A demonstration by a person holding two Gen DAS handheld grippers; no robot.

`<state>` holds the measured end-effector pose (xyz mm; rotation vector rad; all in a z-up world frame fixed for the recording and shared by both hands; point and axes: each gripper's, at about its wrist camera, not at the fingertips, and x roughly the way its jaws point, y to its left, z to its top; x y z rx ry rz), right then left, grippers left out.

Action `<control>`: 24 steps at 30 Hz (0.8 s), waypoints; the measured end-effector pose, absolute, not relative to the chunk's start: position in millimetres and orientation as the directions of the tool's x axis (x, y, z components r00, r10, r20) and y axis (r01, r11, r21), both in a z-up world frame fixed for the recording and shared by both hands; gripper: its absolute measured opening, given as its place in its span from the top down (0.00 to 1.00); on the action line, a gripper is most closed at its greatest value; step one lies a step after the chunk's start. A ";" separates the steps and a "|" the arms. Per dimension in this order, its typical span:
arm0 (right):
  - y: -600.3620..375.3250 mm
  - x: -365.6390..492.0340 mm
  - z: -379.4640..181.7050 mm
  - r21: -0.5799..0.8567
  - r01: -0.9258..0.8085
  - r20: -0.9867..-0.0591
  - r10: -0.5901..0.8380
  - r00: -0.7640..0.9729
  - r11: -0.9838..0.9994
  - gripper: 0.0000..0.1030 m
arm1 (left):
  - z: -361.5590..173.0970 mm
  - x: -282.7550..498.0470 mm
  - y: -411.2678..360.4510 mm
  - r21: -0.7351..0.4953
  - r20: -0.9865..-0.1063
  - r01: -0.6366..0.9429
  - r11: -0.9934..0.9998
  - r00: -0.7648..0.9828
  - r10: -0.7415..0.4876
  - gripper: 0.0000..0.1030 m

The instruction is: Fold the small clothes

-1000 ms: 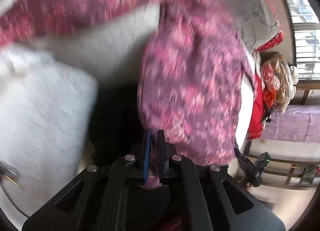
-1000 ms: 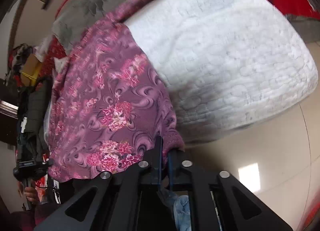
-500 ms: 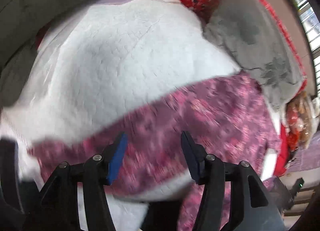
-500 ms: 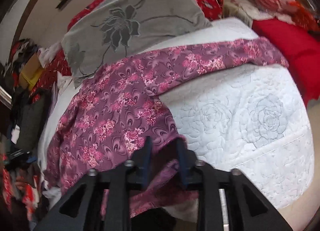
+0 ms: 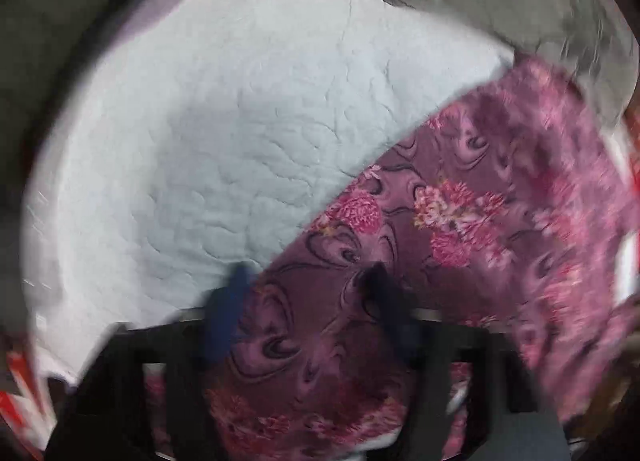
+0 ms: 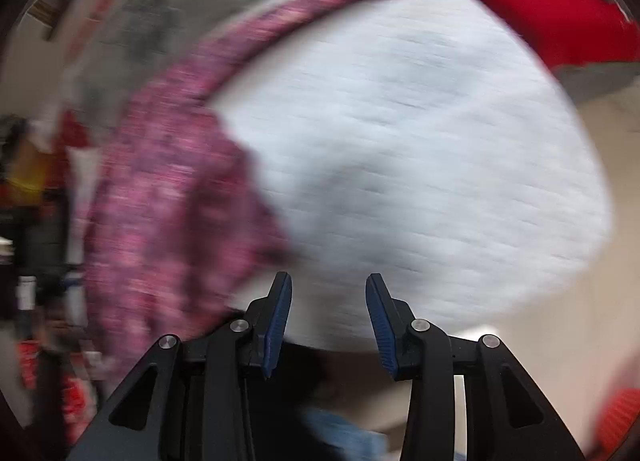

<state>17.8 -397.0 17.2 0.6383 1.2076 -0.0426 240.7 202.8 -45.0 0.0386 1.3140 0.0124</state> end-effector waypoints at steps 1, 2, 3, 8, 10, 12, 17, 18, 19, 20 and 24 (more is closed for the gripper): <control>-386.4 28.1 19.8 0.475 0.318 -0.851 0.336 0.404 0.821 0.59 | -42.5 240.7 200.4 0.048 -0.963 0.013 0.999 0.265 0.043 0.81; -378.8 36.5 20.4 0.494 0.290 -0.835 0.356 0.419 0.819 0.57 | -38.4 241.4 200.8 0.030 -0.961 0.000 1.000 0.274 0.028 0.97; -369.7 47.4 19.6 0.516 0.265 -0.820 0.380 0.429 0.814 0.55 | -35.9 242.8 202.0 0.025 -0.961 -0.015 1.000 0.276 0.028 0.97; -332.8 100.0 -6.3 0.562 0.249 -0.811 0.466 0.354 0.789 0.59 | -16.1 254.0 211.8 0.078 -0.941 -0.078 0.994 0.325 0.099 0.97; -321.0 110.4 -6.6 0.538 0.208 -0.825 0.459 0.330 0.817 0.97 | -7.2 262.5 219.4 0.069 -0.933 -0.110 0.992 0.345 0.103 0.97; -317.7 104.8 9.7 0.529 0.136 -0.816 0.457 0.353 0.838 0.97 | -1.7 269.8 228.8 0.065 -0.927 -0.139 0.988 0.359 0.111 0.97; -341.4 43.6 59.2 0.523 0.036 -0.794 0.471 0.383 0.852 0.98 | -11.9 291.2 237.6 0.054 -0.940 -0.193 0.980 0.322 0.115 0.97; -348.6 30.4 59.9 0.504 0.054 -0.813 0.452 0.368 0.862 0.98 | -15.7 293.6 236.4 0.058 -0.942 -0.194 0.979 0.314 0.118 0.97; -351.3 22.9 56.0 0.481 0.078 -0.834 0.428 0.347 0.873 0.98 | -20.3 296.8 235.5 0.065 -0.946 -0.193 0.979 0.299 0.122 0.97; -359.2 10.9 47.4 0.448 0.113 -0.864 0.397 0.310 0.887 0.97 | -26.3 299.3 232.4 0.067 -0.949 -0.193 0.979 0.289 0.122 0.97; -388.9 -16.5 12.2 0.228 0.274 -0.973 0.208 0.100 0.934 0.92 | -30.9 301.3 234.1 0.048 -0.953 -0.176 0.983 0.287 0.097 0.97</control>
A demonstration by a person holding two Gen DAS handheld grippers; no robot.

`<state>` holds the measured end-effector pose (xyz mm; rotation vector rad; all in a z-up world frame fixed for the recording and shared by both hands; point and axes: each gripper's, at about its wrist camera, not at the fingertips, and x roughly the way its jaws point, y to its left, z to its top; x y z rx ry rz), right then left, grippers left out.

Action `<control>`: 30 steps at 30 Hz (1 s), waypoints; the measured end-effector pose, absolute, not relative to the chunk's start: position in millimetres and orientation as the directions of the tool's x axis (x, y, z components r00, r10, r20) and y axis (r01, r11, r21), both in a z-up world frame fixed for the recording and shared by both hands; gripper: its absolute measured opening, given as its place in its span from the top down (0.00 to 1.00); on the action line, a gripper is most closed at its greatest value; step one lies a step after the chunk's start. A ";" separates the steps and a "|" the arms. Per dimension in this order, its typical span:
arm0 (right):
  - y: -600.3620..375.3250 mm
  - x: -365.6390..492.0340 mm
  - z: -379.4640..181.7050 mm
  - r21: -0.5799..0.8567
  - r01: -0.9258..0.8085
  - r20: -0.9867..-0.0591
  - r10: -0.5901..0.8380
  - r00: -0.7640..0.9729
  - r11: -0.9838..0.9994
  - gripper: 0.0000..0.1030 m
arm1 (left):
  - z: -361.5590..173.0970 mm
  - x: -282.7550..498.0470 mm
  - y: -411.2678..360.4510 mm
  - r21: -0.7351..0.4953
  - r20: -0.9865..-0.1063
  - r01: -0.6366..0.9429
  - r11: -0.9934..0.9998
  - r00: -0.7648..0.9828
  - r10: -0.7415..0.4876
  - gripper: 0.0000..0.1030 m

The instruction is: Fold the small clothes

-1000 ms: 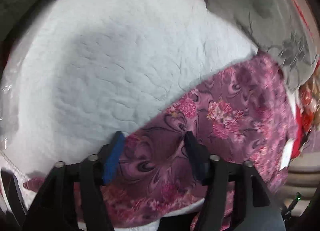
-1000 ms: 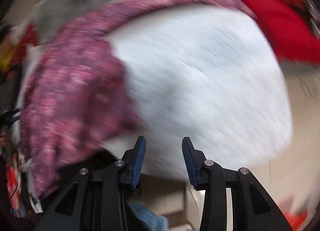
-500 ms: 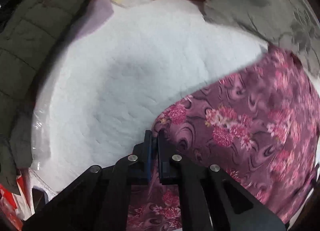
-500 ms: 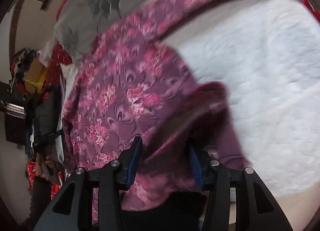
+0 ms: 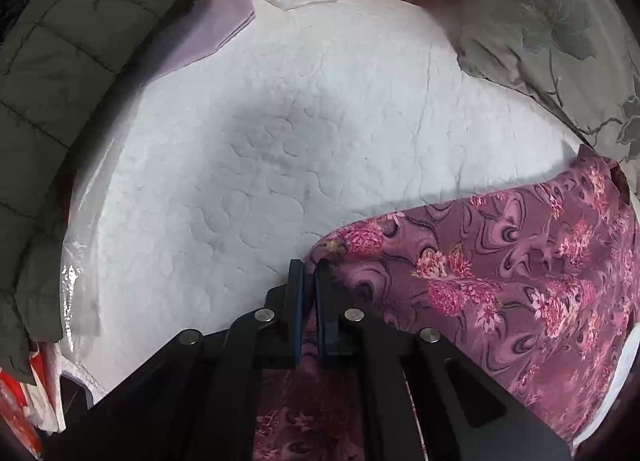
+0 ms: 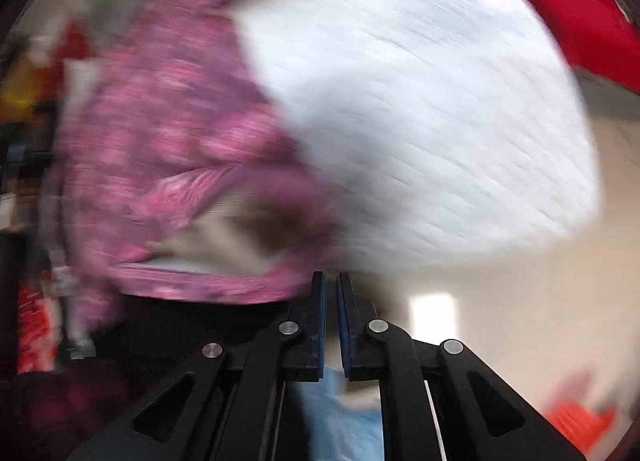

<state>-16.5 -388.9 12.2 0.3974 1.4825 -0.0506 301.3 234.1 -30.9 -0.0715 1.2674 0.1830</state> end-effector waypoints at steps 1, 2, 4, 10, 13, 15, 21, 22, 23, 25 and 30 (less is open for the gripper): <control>-392.1 -11.8 17.8 0.226 0.276 -0.972 0.197 0.128 0.934 0.92 | -31.4 301.4 235.2 0.040 -0.954 -0.172 0.984 0.287 0.089 0.96; -395.0 -2.3 30.0 0.224 0.269 -0.967 0.180 0.178 0.937 0.92 | -31.4 301.0 236.3 0.030 -0.955 -0.172 0.985 0.287 0.079 0.96; -389.7 34.0 61.9 0.233 0.213 -0.936 0.160 0.314 0.949 0.91 | -31.7 302.7 239.7 0.003 -0.957 -0.181 0.983 0.286 0.055 0.96; -281.5 196.7 112.5 0.355 -0.158 -0.749 0.381 0.542 0.922 0.49 | -34.9 301.4 244.9 -0.043 -0.957 -0.190 0.981 0.290 0.014 0.96; -199.6 288.1 102.5 0.388 -0.307 -0.719 0.494 0.489 0.869 0.49 | -36.5 300.7 247.3 -0.061 -0.957 -0.189 0.980 0.291 -0.003 0.96; -150.7 337.3 89.2 0.366 -0.350 -0.735 0.498 0.461 0.862 0.49 | -36.1 300.7 249.6 -0.081 -0.957 -0.197 0.977 0.289 -0.021 0.96; -68.5 422.2 33.9 0.278 -0.390 -0.841 0.419 0.342 0.878 0.48 | -35.7 299.1 250.8 -0.096 -0.956 -0.188 0.977 0.292 -0.038 0.96; -62.4 423.4 24.9 0.259 -0.412 -0.856 0.405 0.322 0.874 0.50 | -36.1 300.8 251.5 -0.098 -0.955 -0.192 0.977 0.294 -0.038 0.96; -52.8 425.5 16.7 0.242 -0.449 -0.874 0.394 0.285 0.860 0.68 | -35.8 301.6 251.7 -0.101 -0.954 -0.198 0.975 0.298 -0.039 0.96; -45.5 416.2 18.5 0.201 -0.508 -0.887 0.375 0.268 0.838 0.99 | -34.8 305.4 251.7 -0.100 -0.951 -0.206 0.973 0.309 -0.033 0.96; -47.1 421.8 59.7 0.154 -0.501 -0.808 0.400 0.432 0.851 0.99 | -22.5 328.2 252.2 -0.041 -0.927 -0.218 0.975 0.372 0.044 0.99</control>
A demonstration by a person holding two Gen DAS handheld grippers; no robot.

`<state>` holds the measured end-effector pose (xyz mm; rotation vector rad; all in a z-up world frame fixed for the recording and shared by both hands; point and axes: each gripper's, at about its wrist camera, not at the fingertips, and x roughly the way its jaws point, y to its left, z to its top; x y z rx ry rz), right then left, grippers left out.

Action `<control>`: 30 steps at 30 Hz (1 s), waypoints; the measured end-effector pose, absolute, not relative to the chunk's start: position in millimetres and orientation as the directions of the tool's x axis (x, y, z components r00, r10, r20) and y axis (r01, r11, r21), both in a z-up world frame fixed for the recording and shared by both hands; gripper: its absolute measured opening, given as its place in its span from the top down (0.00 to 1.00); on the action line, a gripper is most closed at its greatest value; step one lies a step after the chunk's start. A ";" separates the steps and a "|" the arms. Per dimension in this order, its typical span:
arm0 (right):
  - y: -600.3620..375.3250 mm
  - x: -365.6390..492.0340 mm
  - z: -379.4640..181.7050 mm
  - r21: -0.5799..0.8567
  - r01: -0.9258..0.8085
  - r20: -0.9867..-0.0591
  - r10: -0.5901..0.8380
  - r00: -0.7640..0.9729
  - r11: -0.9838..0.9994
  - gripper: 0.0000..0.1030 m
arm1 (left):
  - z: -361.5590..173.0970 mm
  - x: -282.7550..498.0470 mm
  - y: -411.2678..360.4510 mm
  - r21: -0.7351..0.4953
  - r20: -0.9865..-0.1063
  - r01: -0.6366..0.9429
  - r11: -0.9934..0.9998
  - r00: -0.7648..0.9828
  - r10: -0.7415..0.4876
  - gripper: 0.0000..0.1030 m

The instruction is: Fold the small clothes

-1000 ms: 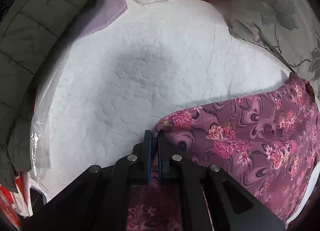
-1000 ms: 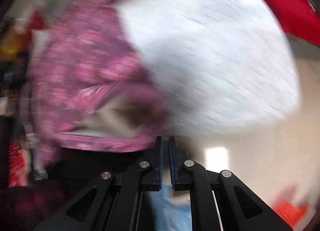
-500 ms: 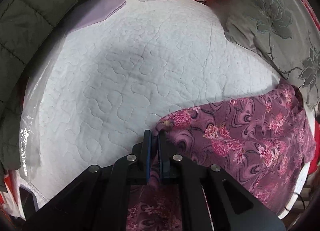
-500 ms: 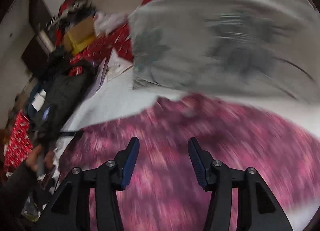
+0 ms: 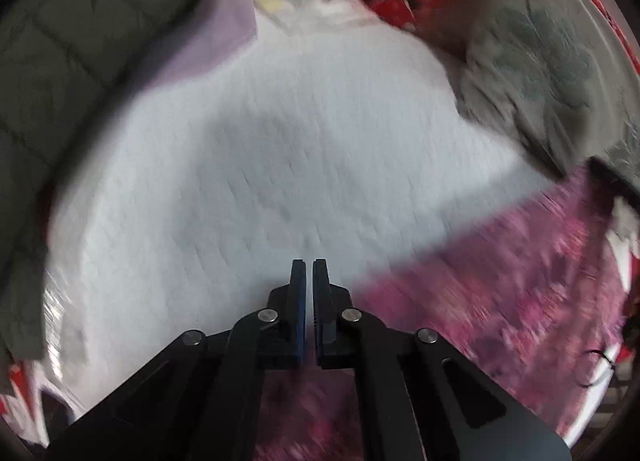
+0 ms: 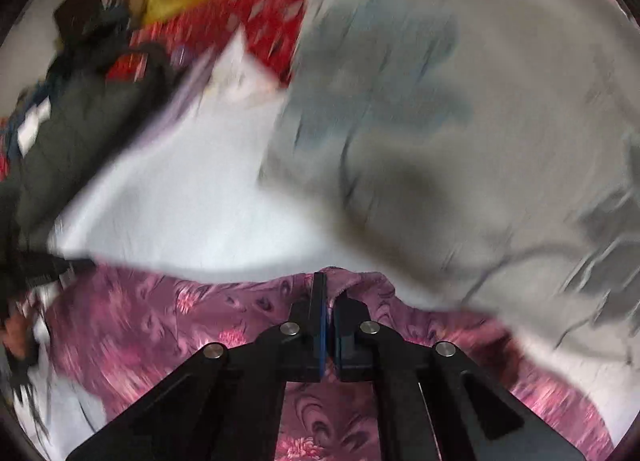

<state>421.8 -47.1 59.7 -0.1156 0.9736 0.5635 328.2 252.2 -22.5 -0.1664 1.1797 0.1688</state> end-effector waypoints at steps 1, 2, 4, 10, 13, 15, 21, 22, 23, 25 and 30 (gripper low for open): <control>-52.7 427.3 68.5 0.169 -0.479 -0.788 0.410 0.460 0.861 0.99 | -19.0 336.8 254.3 -0.032 -0.921 -0.221 0.975 0.386 0.057 0.99; -56.8 433.2 74.6 0.177 -0.458 -0.773 0.411 0.483 0.871 0.99 | -17.1 344.6 256.8 -0.020 -0.918 -0.230 0.973 0.390 0.073 0.99; -56.6 441.1 72.5 0.180 -0.437 -0.769 0.403 0.497 0.882 0.99 | -14.7 358.7 266.0 -0.021 -0.922 -0.258 0.966 0.379 0.081 0.99; -44.0 457.3 29.6 0.180 -0.380 -0.811 0.355 0.465 0.908 0.99 | -6.9 350.6 275.1 -0.230 -0.912 -0.105 0.968 0.370 -0.176 0.92; -51.6 453.3 24.3 0.213 -0.366 -0.804 0.376 0.460 0.906 0.98 | -14.1 334.6 267.8 -0.210 -0.929 -0.002 0.978 0.312 -0.199 0.43; -56.1 451.4 24.0 0.230 -0.358 -0.800 0.385 0.460 0.905 0.98 | -22.6 327.2 260.6 -0.175 -0.946 0.048 0.983 0.270 -0.181 0.34; -62.4 443.5 35.7 0.238 -0.362 -0.793 0.395 0.463 0.901 0.98 | -45.7 315.4 226.3 -0.013 -0.980 0.211 0.977 0.190 -0.054 0.34; -62.5 442.0 38.3 0.242 -0.360 -0.789 0.398 0.468 0.901 0.98 | -47.5 312.6 217.5 0.048 -0.978 0.245 0.968 0.207 -0.004 0.34; -60.2 441.9 40.4 0.244 -0.358 -0.785 0.400 0.472 0.901 0.98 | -47.5 309.0 208.9 0.095 -0.972 0.278 0.956 0.232 0.029 0.34; -63.7 437.2 47.6 0.250 -0.355 -0.771 0.407 0.489 0.901 0.98 | -45.0 303.5 198.8 0.124 -0.964 0.311 0.942 0.261 0.040 0.45; -79.0 426.6 72.4 0.284 -0.339 -0.711 0.434 0.553 0.897 0.99 | -42.3 294.4 185.6 0.117 -0.965 0.346 0.931 0.260 0.025 0.84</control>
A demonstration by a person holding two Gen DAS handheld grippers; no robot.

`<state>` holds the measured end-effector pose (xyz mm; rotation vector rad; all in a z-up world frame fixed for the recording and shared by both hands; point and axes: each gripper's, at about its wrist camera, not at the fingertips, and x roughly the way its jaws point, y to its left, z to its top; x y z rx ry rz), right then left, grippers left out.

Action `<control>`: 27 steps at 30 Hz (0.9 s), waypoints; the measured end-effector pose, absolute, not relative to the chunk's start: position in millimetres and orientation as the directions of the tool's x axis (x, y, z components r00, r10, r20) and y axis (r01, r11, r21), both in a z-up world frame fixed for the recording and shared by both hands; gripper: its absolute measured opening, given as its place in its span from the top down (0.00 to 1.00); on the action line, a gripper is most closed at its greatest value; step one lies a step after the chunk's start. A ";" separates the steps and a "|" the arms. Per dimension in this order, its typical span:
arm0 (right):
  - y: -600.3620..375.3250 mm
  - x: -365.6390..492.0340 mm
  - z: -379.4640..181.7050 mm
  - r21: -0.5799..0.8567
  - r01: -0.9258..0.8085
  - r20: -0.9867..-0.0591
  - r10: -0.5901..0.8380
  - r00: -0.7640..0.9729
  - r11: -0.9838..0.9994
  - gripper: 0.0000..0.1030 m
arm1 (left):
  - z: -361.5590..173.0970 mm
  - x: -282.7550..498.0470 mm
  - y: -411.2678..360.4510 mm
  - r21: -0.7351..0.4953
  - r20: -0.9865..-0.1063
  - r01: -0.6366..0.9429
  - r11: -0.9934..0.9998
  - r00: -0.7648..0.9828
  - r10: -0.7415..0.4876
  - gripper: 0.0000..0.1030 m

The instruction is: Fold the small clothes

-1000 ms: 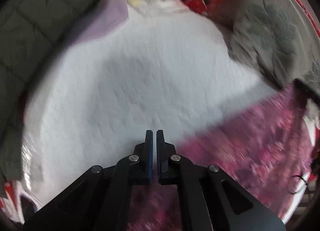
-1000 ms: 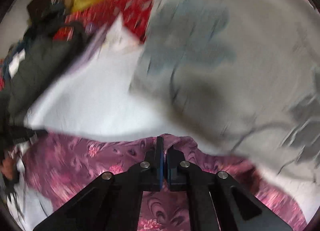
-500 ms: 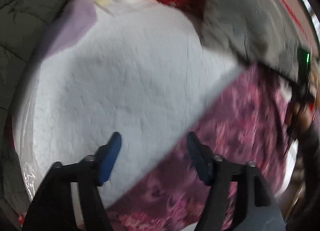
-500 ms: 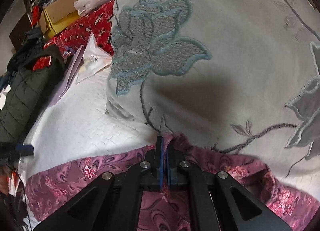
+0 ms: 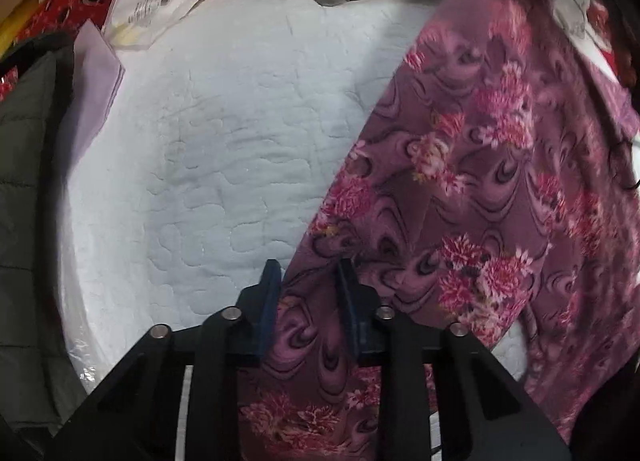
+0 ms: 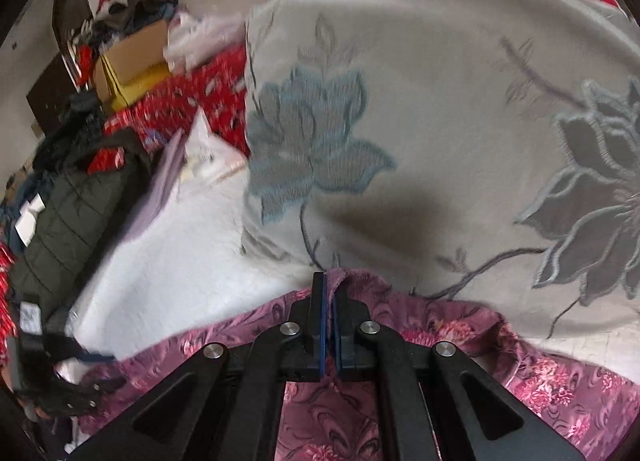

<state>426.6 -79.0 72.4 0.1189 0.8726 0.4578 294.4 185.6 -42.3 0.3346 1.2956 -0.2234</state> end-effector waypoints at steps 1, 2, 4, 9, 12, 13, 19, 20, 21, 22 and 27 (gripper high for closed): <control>-79.6 425.8 76.0 0.289 -0.336 -0.703 0.437 0.561 0.896 0.99 | -42.7 291.5 182.8 0.112 -0.965 0.352 0.929 0.262 0.017 0.88; -81.4 424.2 81.4 0.291 -0.335 -0.693 0.439 0.572 0.896 0.99 | -41.2 289.6 181.3 0.110 -0.965 0.356 0.928 0.261 0.014 0.92; -82.9 421.9 90.4 0.295 -0.335 -0.677 0.443 0.588 0.895 0.99 | -33.2 283.4 181.3 0.110 -0.960 0.361 0.926 0.281 0.005 0.92; -85.7 416.6 105.1 0.282 -0.346 -0.666 0.442 0.601 0.895 0.99 | -0.9 278.7 202.3 -0.020 -0.941 0.315 0.949 0.314 -0.124 0.33; -89.6 415.2 103.6 0.286 -0.342 -0.676 0.441 0.591 0.895 0.98 | 3.7 289.8 208.0 -0.023 -0.944 0.333 0.943 0.302 -0.129 0.23; -89.7 414.8 102.4 0.287 -0.341 -0.678 0.441 0.588 0.895 0.98 | 1.4 294.8 208.5 -0.063 -0.951 0.345 0.936 0.264 -0.161 0.23; -90.6 412.2 98.8 0.302 -0.333 -0.679 0.447 0.582 0.893 0.98 | -38.1 324.4 191.8 -0.028 -0.987 0.408 0.913 0.131 -0.089 0.23; -91.6 412.0 99.7 0.309 -0.331 -0.676 0.451 0.583 0.892 0.98 | -46.3 326.9 189.6 -0.025 -0.991 0.406 0.913 0.112 -0.077 0.23; -92.5 411.2 100.2 0.313 -0.330 -0.674 0.453 0.583 0.890 0.98 | -50.4 326.7 187.1 -0.027 -0.992 0.410 0.912 0.104 -0.077 0.23; -93.3 410.6 101.2 0.316 -0.330 -0.672 0.455 0.584 0.890 0.98 | -52.6 324.5 181.9 -0.018 -0.991 0.427 0.904 0.111 -0.072 0.23; -93.0 408.1 107.1 0.287 -0.342 -0.669 0.443 0.597 0.895 0.99 | -45.4 301.4 154.5 0.039 -0.979 0.541 0.840 0.190 -0.077 0.97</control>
